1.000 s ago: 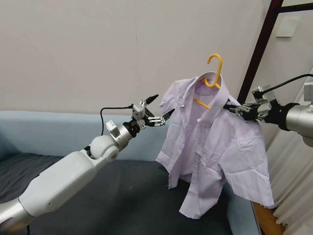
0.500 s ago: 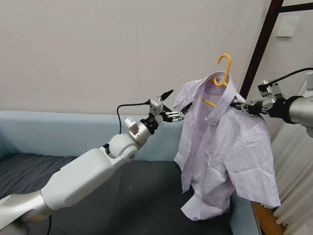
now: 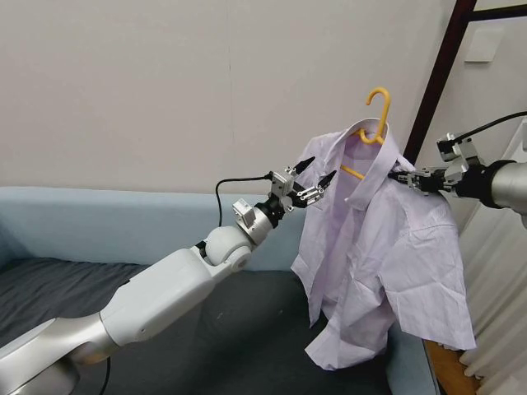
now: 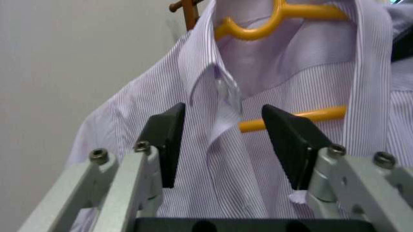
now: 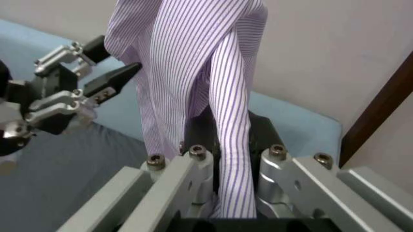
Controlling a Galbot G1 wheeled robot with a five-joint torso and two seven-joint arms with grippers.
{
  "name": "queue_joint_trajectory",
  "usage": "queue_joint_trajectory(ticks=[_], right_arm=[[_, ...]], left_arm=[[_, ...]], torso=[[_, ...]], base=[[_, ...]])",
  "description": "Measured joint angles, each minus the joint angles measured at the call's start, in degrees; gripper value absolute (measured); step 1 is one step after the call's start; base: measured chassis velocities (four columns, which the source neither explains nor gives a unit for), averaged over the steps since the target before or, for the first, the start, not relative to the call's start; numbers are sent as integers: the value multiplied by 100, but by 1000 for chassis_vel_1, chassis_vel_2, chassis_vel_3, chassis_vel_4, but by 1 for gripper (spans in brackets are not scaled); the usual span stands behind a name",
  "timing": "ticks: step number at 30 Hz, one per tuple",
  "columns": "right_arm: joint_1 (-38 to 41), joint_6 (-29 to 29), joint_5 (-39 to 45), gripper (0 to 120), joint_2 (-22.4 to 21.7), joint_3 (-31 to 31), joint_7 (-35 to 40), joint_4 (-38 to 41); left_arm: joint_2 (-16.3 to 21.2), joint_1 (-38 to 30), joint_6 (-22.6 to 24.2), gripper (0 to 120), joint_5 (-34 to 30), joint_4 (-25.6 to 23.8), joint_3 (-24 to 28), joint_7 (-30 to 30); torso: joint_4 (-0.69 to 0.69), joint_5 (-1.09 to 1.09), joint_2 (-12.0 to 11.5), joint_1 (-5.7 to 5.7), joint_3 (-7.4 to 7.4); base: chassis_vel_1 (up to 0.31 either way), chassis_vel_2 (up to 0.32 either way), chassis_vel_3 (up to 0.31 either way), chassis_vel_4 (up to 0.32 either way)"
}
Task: Pick up the clothes from the sofa and hang them on the clothes hanger.
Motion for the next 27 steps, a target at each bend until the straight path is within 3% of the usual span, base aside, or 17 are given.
queue_joint_trajectory(ticks=[14, 27], right_arm=[[123, 5, 234, 7, -3, -52, 175, 149], [135, 9, 405, 7, 214, -73, 493, 75]], left_arm=[[-146, 98, -111, 0, 251, 243, -47, -11], [126, 466, -218, 0, 489, 51, -193, 22]], torso=[[0, -1, 0, 0, 0], [1, -1, 0, 0, 0]], base=[[0, 0, 0, 0], [0, 0, 0, 0]])
